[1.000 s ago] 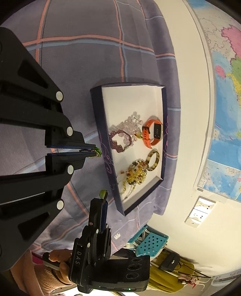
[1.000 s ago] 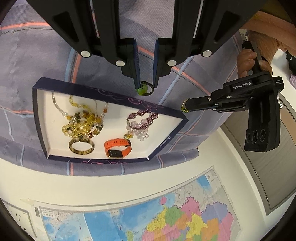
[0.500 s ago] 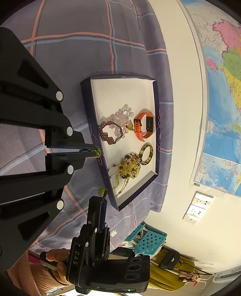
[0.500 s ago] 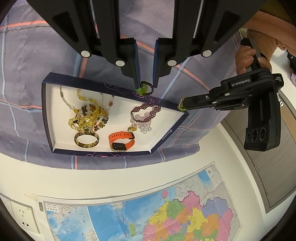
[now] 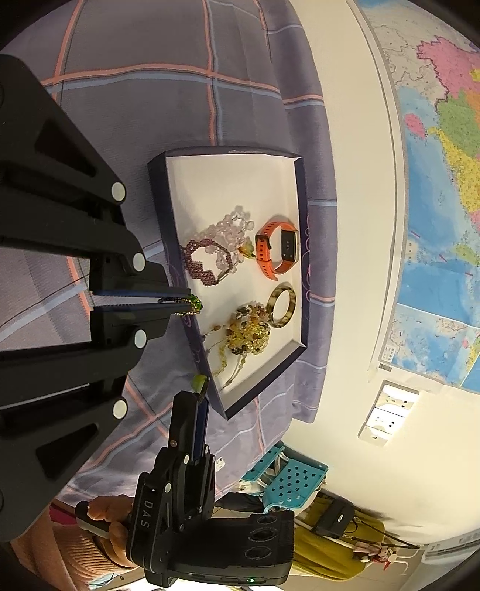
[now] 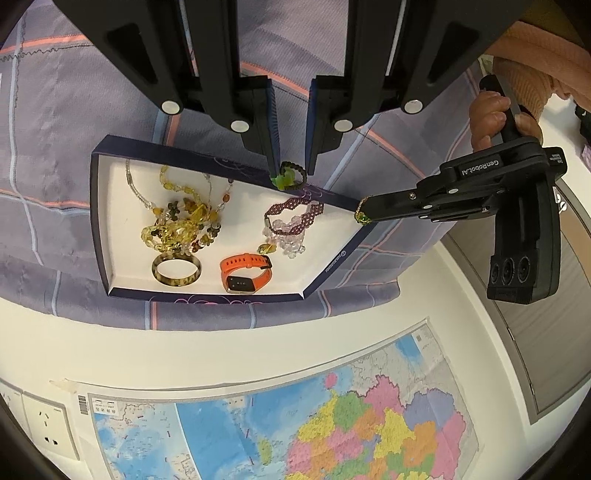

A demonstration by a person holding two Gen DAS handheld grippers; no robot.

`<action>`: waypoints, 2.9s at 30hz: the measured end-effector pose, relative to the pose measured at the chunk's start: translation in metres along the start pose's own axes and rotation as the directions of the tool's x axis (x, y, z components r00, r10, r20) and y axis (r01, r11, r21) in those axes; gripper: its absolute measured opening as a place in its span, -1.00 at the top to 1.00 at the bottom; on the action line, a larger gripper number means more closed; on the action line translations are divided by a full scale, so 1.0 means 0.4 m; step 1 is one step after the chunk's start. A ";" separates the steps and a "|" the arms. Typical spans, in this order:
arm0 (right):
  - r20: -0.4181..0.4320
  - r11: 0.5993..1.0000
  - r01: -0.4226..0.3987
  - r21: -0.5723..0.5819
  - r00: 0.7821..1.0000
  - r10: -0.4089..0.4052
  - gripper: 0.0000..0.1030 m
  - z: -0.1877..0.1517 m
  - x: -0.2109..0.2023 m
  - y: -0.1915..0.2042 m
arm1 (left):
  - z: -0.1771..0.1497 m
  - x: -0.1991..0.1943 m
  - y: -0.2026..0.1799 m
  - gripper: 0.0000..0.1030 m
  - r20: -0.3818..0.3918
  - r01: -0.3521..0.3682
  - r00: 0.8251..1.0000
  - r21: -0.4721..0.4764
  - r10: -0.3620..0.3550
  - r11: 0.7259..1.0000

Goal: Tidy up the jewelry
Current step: 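Carry the earring into the tray with the left tool while the right tool carries the ring there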

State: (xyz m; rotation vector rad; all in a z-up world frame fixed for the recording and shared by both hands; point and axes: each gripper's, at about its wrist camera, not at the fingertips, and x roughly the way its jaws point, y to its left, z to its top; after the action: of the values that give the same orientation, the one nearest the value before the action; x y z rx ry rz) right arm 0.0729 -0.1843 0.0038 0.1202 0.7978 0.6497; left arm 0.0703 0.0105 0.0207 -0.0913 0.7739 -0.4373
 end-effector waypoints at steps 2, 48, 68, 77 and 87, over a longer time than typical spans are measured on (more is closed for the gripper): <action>0.003 1.000 0.001 0.003 1.000 -0.001 0.77 0.004 0.000 -0.005 | 0.007 0.000 0.004 0.94 0.005 -0.002 1.000 -0.004 0.002 1.000; 0.000 0.995 0.101 0.011 0.995 -0.101 0.77 0.125 0.096 -0.118 | 0.086 0.122 0.039 0.94 -0.044 -0.038 0.998 -0.036 0.037 0.999; -0.024 0.993 0.120 0.019 0.993 -0.119 0.77 0.134 0.135 -0.140 | 0.088 0.172 0.050 0.94 -0.081 -0.072 0.994 -0.035 0.069 0.997; -0.030 0.991 0.128 0.023 0.991 -0.128 0.77 0.137 0.149 -0.149 | 0.085 0.187 0.061 0.94 -0.094 -0.087 0.992 -0.039 0.083 0.995; -0.044 0.988 0.152 0.024 0.988 -0.151 0.77 0.134 0.165 -0.159 | 0.081 0.204 0.068 0.94 -0.110 -0.101 0.989 -0.044 0.096 0.994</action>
State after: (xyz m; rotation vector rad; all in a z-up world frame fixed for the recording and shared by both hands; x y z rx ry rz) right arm 0.1760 -0.1895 -0.0215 0.0702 0.8478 0.4990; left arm 0.1538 -0.0013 -0.0161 -0.0754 0.8912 -0.3311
